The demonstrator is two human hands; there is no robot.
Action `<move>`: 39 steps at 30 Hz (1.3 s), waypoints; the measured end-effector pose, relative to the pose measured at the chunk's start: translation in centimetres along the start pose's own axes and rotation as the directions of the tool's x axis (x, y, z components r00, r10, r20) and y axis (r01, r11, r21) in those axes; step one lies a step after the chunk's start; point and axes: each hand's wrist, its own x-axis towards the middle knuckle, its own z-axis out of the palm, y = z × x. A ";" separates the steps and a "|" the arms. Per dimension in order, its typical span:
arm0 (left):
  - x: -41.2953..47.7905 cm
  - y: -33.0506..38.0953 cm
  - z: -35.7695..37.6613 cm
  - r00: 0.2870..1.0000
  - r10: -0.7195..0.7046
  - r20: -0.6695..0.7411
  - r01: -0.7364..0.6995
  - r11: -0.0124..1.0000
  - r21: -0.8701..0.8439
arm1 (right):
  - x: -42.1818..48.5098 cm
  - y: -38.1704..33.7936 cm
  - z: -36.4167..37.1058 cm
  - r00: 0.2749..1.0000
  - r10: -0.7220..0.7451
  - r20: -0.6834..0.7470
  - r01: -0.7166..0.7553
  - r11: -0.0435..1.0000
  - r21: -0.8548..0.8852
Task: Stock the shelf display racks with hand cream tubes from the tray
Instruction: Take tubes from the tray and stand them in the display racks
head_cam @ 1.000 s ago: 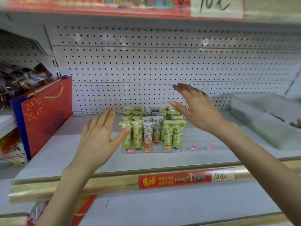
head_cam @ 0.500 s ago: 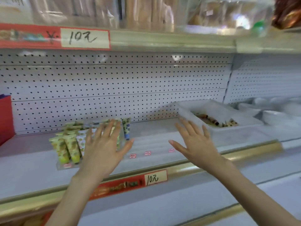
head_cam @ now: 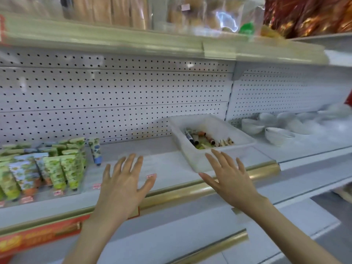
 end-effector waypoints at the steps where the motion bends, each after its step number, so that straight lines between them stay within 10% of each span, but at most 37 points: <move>1: 0.6 0.3 0.0 1.000 0.008 -0.009 -0.008 1.000 0.004 | 0.5 0.7 0.2 1.000 -0.012 0.004 0.012 1.000 -0.003; 24: 17.9 5.7 5.2 0.978 0.182 0.100 -0.172 0.980 -0.102 | 14.8 12.7 1.2 0.983 0.171 -0.067 -0.145 0.945 0.292; 39: 23.1 12.0 6.5 0.980 -0.055 0.189 0.080 0.988 -0.131 | 29.5 14.5 5.1 0.949 -0.285 0.137 0.233 0.923 0.308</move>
